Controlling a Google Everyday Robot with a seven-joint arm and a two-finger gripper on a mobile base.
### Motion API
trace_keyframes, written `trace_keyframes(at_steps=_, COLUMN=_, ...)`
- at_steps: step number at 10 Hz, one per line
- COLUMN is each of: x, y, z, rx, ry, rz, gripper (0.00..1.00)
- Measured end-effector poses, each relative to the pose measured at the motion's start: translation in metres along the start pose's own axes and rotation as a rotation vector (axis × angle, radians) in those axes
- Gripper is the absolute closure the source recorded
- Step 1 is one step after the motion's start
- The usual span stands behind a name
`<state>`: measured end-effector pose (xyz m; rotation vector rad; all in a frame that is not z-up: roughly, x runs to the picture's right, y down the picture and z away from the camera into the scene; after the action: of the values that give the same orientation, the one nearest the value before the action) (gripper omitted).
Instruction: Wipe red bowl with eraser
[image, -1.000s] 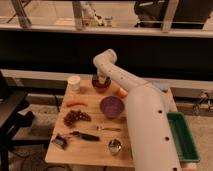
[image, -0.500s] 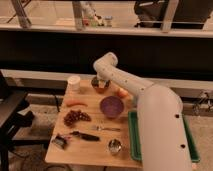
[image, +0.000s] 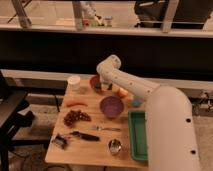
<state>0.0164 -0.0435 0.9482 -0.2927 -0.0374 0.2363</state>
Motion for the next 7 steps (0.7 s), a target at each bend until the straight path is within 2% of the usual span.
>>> trace_keyframes(at_steps=4, x=0.021, y=-0.013, z=0.004, rx=0.013, ry=0.038, rz=0.04, gripper=1.0)
trace_keyframes(at_steps=7, x=0.027, y=-0.033, z=0.013, rx=0.02, ry=0.067, rz=0.059, gripper=1.0)
